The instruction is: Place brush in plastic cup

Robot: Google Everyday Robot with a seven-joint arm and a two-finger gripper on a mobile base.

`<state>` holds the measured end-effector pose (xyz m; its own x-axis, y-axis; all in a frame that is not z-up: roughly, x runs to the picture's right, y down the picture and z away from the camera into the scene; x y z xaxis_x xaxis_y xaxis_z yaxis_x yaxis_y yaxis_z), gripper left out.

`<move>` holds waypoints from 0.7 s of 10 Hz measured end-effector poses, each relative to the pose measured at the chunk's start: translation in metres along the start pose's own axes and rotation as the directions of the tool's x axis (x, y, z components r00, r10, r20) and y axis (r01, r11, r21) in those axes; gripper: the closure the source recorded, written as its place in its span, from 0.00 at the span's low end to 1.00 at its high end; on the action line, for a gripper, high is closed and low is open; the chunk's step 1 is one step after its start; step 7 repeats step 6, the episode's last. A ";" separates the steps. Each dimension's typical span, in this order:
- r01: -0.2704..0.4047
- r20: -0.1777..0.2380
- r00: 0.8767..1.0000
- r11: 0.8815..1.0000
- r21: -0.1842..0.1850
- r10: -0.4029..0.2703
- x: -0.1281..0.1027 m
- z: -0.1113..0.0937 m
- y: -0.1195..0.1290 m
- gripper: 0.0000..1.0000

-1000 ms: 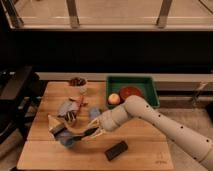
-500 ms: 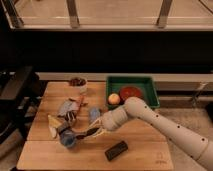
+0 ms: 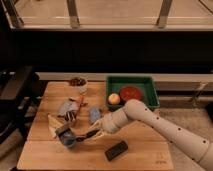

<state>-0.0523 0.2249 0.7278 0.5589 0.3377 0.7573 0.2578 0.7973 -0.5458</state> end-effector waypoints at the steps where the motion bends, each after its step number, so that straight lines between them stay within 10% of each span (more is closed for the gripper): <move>1: 0.000 0.001 1.000 1.000 -0.006 0.000 0.001 0.002 0.001 0.20; 7: 0.009 -0.021 1.000 1.000 -0.017 -0.009 -0.004 0.004 0.000 0.20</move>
